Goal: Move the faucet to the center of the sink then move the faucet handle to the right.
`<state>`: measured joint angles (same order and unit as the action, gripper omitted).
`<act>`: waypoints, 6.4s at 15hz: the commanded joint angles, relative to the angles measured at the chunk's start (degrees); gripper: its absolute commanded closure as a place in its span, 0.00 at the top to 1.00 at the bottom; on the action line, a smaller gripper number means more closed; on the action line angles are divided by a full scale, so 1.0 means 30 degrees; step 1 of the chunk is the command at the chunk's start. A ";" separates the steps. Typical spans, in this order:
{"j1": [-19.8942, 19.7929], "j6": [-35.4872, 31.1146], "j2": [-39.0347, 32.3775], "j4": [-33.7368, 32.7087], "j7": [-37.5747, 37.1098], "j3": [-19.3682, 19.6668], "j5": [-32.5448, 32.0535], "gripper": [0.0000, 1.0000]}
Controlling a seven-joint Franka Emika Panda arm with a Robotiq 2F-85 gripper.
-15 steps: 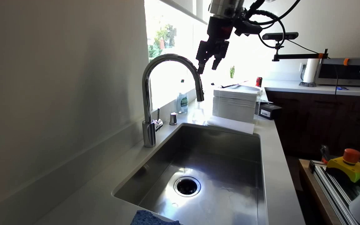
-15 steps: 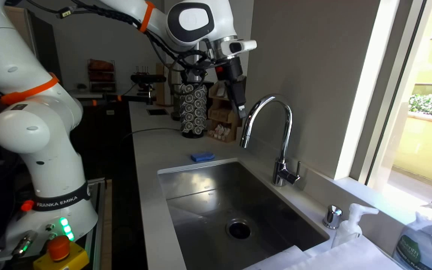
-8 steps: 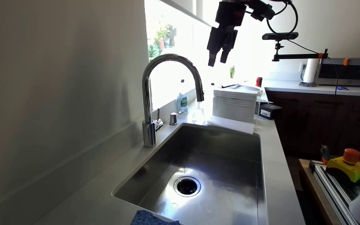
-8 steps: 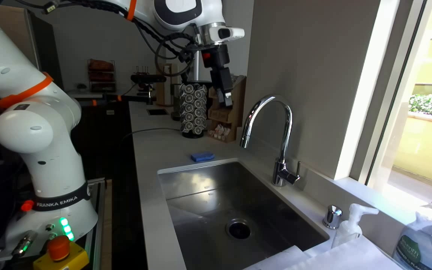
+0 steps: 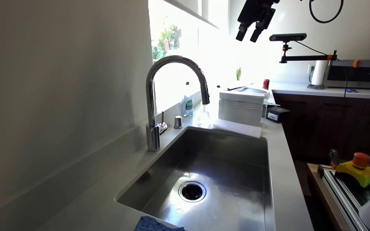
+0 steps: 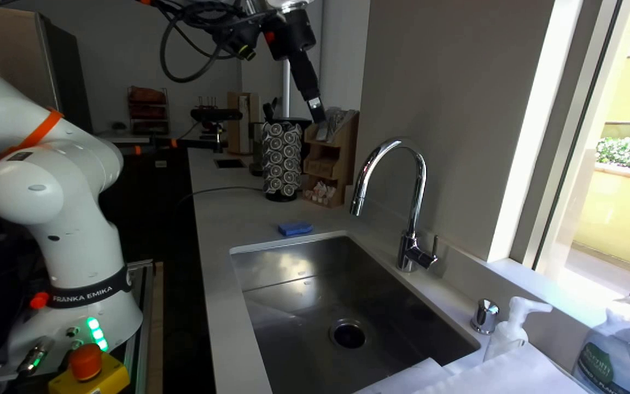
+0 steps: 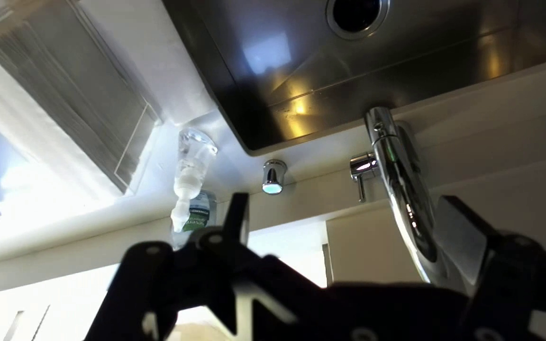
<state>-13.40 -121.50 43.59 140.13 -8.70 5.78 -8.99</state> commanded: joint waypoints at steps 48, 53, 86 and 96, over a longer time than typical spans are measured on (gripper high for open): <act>-0.1221 0.1061 -1.8677 -1.0836 2.7929 0.5844 1.4142 1.00; -0.3078 0.2345 -2.1197 -1.4088 2.8074 0.3423 1.5291 1.00; -0.3691 0.0070 -2.6368 -1.9112 2.4844 -0.0709 1.5152 1.00; -0.3502 -0.0058 -2.7267 -1.9863 2.3667 -0.1444 1.4930 1.00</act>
<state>-24.30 -120.74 -36.47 82.33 64.77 1.87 36.64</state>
